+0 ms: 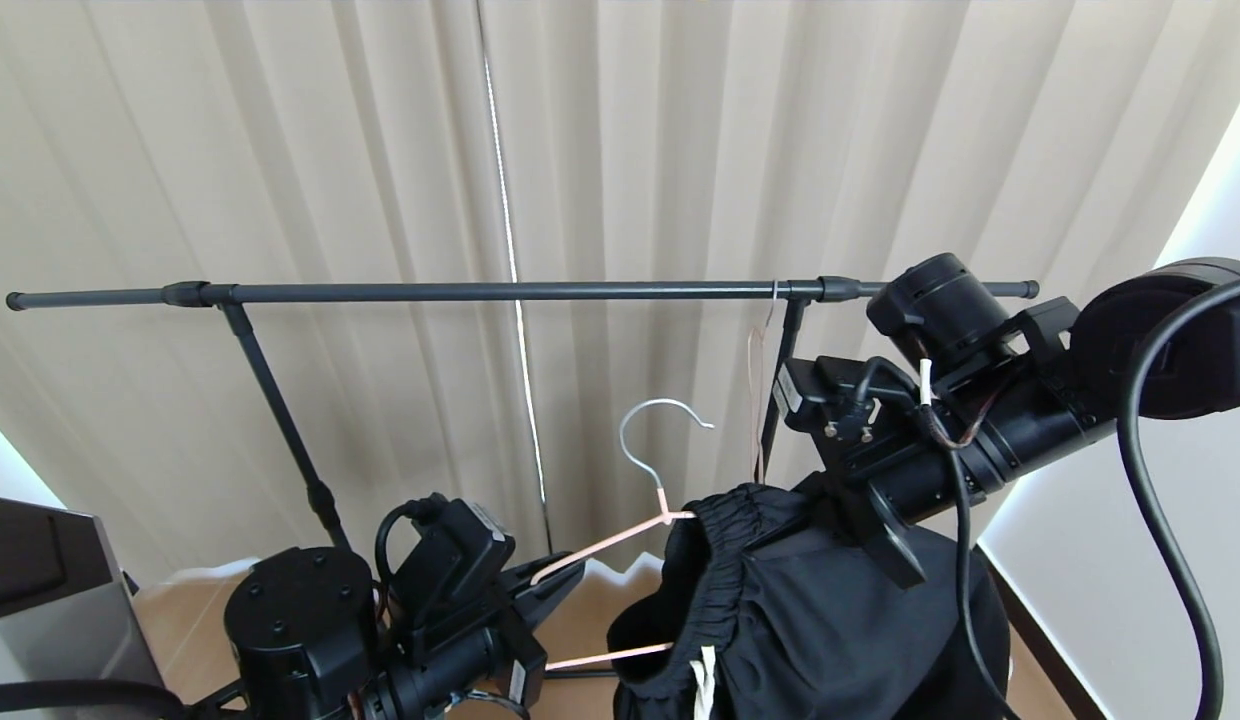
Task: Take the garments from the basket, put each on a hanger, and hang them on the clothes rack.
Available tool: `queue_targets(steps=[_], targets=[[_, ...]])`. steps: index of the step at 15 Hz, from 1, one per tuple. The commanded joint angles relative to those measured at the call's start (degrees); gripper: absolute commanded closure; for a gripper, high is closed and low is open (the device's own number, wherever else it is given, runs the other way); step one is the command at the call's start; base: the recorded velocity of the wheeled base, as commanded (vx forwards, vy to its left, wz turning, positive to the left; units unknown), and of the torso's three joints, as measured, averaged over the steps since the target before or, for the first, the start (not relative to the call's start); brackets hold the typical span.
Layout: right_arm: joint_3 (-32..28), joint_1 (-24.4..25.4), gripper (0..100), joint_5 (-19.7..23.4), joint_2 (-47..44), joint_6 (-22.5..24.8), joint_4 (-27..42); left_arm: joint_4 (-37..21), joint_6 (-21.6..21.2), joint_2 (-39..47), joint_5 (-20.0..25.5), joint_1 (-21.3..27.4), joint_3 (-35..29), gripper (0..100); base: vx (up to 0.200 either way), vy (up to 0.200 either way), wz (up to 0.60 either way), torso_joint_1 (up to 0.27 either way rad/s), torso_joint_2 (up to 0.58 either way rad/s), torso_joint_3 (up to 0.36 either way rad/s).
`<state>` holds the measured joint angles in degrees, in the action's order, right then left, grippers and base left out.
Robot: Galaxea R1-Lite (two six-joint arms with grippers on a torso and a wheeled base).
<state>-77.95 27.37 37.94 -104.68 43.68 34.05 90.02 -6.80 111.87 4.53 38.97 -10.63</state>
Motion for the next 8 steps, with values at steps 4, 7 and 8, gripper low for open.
queue_targets(steps=[4, 7, 8], targets=[[0.0, 0.3, 100, 0.0, 0.8, 0.0, 0.1, 0.0, 0.1, 0.1, -0.1, -0.3, -0.2, 100, 0.000, 0.000, 0.00, 0.000, 0.00, 0.000], [0.8, 0.4, 100, 0.0, 2.1, -0.1, 0.1, 0.0, 0.2, 0.1, -0.1, -0.3, -0.2, 100, 0.000, 0.000, 0.00, 0.000, 0.00, 0.000], [1.1, 0.9, 100, 0.0, 2.6, -0.1, 0.1, 0.0, 0.2, 0.1, -0.1, -0.2, -0.2, 100, 0.000, 0.000, 0.00, 0.000, 0.00, 0.000]])
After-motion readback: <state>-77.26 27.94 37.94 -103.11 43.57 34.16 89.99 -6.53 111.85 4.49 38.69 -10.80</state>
